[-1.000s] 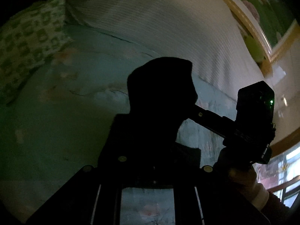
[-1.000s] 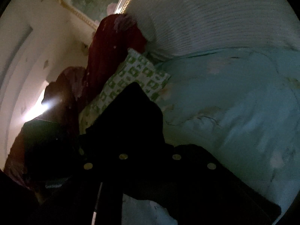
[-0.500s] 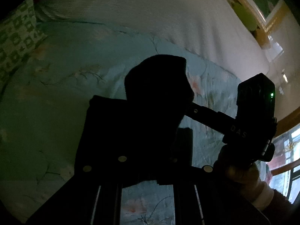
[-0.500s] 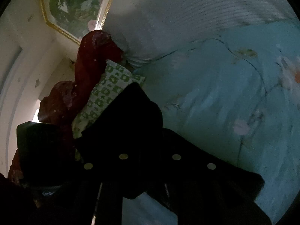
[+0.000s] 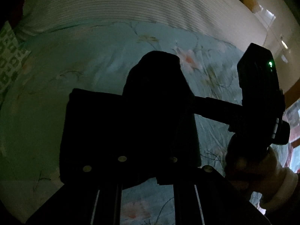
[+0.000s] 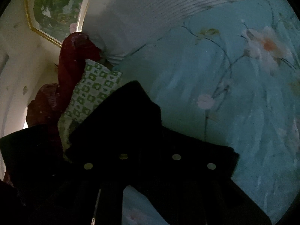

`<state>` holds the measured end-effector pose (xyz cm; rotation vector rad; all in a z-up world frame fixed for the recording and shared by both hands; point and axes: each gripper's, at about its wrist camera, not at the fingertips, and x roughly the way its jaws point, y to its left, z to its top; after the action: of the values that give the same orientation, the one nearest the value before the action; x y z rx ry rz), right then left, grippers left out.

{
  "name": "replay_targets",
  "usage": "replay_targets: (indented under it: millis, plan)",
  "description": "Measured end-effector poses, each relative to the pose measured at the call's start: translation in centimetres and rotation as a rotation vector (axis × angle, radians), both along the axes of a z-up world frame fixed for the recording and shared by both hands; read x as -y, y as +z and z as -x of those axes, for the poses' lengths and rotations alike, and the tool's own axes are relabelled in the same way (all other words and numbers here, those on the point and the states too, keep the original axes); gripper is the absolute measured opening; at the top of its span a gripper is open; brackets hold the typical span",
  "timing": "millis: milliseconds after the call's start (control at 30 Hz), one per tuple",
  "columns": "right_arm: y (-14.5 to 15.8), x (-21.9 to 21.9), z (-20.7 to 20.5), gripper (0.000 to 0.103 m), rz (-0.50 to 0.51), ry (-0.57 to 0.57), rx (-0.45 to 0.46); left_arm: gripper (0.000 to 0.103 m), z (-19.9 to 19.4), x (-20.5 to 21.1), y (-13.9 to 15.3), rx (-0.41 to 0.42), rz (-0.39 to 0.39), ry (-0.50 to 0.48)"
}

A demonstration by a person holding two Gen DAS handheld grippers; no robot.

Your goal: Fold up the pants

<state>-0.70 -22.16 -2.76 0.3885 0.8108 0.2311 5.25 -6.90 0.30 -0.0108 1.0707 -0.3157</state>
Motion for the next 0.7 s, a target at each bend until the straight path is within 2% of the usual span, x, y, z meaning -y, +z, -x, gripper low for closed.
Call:
replay_targets:
  millis: [167, 400, 467, 567, 600, 633, 667, 700]
  plan:
    - [-0.4, 2.1, 0.8, 0.015, -0.019, -0.065, -0.013, 0.012, 0.1, 1.6, -0.9, 0.007, -0.036, -0.045]
    - [-0.5, 3.5, 2.9, 0.015, -0.019, -0.149, -0.037, 0.017, 1.5, 3.8, -2.2, -0.016, -0.043, -0.119]
    - [-0.4, 3.9, 3.6, 0.015, -0.018, -0.186, -0.051, 0.027, 1.9, 4.4, -2.6, -0.031, -0.046, -0.151]
    - [-0.3, 4.6, 5.0, 0.018, -0.01, -0.257, -0.071, 0.037, 2.5, 4.9, -2.9, -0.039, -0.049, -0.188]
    - [-0.4, 4.9, 5.4, 0.024, -0.009, -0.268, -0.074, 0.038, 2.7, 5.0, -2.8, -0.038, -0.052, -0.199]
    - [-0.3, 5.0, 5.8, 0.037, -0.003, -0.288, -0.078, 0.044, 2.8, 5.1, -2.8, -0.04, -0.053, -0.208]
    - [-0.1, 5.1, 6.4, 0.043, 0.02, -0.319, -0.083, 0.049, 3.0, 5.1, -2.8, -0.045, -0.046, -0.222]
    - [0.0, 5.1, 6.9, 0.054, 0.038, -0.342, -0.084, 0.051, 3.2, 5.0, -2.6, -0.051, -0.03, -0.234]
